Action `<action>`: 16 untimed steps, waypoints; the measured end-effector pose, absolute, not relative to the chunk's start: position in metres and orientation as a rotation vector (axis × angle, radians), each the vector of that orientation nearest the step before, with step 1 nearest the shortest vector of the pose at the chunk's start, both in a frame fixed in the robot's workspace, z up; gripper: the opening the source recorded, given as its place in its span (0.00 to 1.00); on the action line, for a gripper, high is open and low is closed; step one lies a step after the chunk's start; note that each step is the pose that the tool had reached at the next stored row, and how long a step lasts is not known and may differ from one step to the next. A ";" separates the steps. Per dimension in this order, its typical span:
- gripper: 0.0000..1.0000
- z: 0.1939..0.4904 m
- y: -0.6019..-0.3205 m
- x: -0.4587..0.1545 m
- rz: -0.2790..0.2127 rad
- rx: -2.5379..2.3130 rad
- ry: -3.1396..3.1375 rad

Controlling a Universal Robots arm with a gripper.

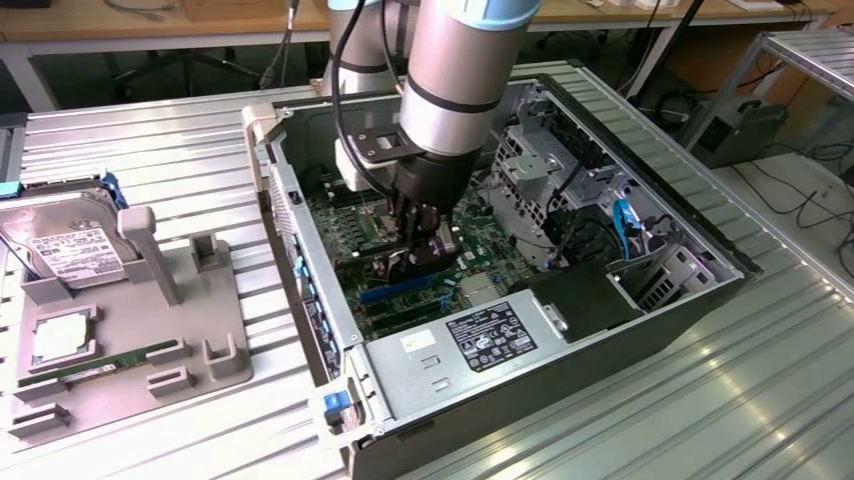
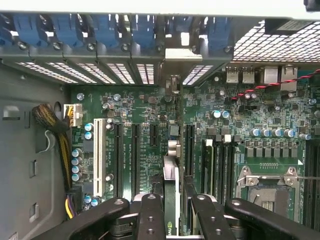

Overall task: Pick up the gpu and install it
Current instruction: 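Insert the gpu into the slot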

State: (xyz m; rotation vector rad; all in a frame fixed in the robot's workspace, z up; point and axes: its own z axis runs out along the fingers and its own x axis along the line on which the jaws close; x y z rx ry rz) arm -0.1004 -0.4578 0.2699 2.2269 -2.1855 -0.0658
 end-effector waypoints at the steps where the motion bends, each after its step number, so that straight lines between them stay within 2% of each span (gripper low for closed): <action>1: 0.26 0.270 -0.459 -0.100 -0.066 2.227 -2.186; 16: 0.26 0.264 -0.459 -0.105 -0.068 2.207 -2.208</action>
